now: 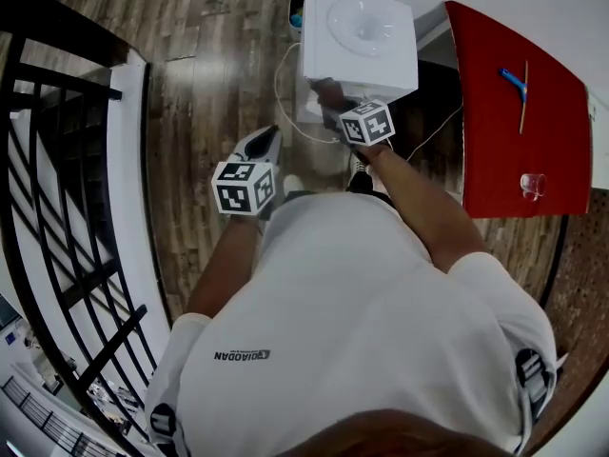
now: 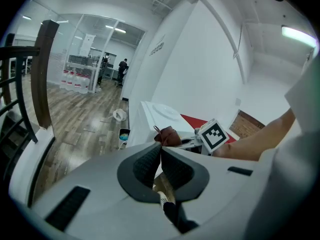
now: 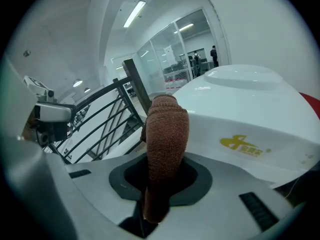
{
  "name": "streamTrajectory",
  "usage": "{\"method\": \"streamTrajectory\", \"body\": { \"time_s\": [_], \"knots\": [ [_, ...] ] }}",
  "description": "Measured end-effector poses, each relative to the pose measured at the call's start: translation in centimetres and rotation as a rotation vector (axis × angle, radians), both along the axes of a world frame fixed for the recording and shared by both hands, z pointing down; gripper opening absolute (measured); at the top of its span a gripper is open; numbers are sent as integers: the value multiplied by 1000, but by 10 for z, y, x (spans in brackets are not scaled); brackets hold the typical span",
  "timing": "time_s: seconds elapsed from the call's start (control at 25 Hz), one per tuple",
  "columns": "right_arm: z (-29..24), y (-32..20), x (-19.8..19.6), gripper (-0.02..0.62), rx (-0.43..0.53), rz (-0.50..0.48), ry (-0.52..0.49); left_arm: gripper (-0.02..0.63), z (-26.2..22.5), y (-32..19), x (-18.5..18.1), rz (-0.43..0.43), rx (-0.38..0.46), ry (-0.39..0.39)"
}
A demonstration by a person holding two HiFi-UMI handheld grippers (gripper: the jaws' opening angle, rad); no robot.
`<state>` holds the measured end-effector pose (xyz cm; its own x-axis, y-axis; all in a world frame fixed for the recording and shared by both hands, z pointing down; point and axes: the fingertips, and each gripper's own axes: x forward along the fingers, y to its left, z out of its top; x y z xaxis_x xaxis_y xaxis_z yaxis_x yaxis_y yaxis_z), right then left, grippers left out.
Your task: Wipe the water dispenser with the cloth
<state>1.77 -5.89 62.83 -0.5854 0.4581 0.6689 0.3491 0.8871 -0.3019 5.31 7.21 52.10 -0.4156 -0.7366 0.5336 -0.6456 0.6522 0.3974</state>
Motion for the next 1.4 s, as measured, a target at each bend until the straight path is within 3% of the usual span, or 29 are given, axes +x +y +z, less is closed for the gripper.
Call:
{"method": "streamTrajectory", "body": {
  "time_s": [0.6,1.4],
  "knots": [
    [12,-106,46,74,6,202,35,0,-11,-69,-2,134,-22,-26],
    [17,-204,89,74,-31,428,28,2,-24,-109,-8,179,-44,-60]
  ]
}}
